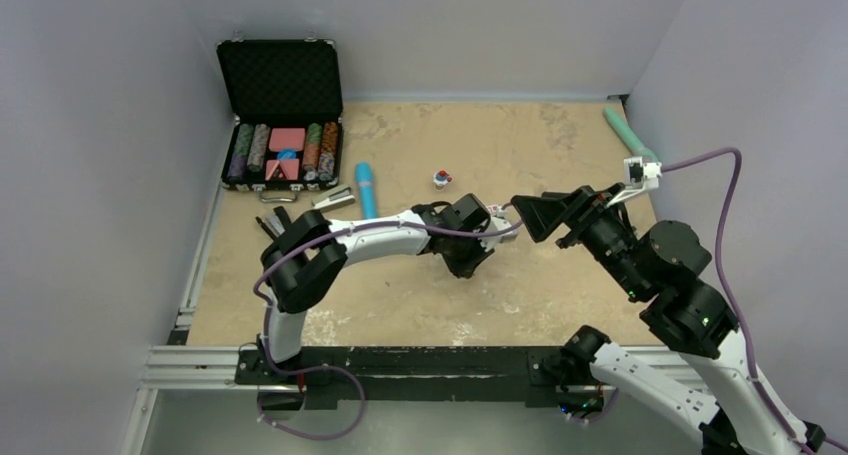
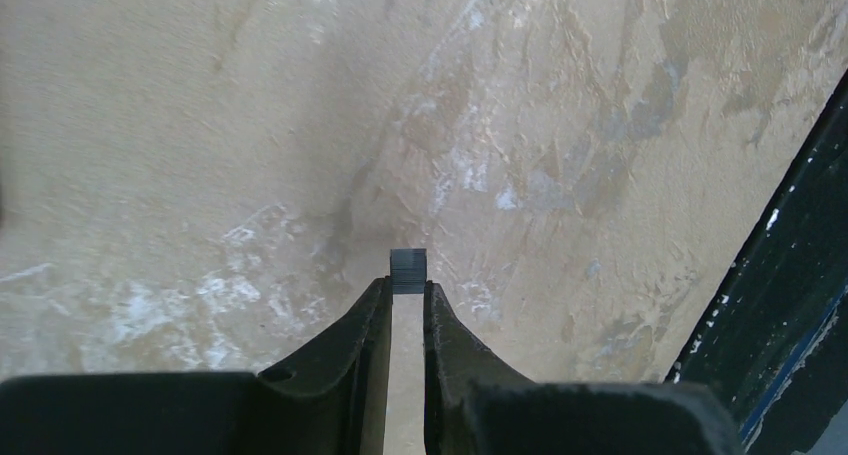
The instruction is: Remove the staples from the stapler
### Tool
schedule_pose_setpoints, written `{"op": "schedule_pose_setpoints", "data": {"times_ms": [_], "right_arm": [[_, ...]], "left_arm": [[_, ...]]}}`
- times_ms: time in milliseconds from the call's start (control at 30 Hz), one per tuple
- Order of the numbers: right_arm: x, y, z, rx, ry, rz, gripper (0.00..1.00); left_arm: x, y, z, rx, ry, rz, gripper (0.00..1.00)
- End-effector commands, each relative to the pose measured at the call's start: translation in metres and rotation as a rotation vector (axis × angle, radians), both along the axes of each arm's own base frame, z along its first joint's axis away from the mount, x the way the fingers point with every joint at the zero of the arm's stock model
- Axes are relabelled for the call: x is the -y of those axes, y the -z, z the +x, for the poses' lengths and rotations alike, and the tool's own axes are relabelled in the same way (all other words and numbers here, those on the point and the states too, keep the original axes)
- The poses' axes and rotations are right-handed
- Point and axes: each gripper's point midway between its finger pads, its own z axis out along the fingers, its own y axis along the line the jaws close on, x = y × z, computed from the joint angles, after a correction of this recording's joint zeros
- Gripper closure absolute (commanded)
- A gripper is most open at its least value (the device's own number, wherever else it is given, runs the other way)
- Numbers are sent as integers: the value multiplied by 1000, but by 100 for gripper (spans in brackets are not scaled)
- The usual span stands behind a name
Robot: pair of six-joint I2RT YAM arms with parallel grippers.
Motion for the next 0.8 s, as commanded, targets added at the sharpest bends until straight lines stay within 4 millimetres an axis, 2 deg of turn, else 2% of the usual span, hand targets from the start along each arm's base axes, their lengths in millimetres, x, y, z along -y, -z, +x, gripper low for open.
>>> {"op": "schedule_pose_setpoints", "data": {"times_ms": [0,167,433,533,767], "right_arm": [[3,-10,-1,21,11,34,8],[8,-10,-4,23,23,39,9],[14,-10,-6,29,36,30,8],[14,-9,-6,27,37,21,8],[17,-6,-8,22,41,17,9]], "left_arm": [[8,-51,28,96,5,-81,100],[18,-76,43,147,18,-97,100],[9,-108,87,306,-5,-62,100],[6,-106,103,330,-13,-52,100],[10,-81,133,278,-11,-32,100]]}}
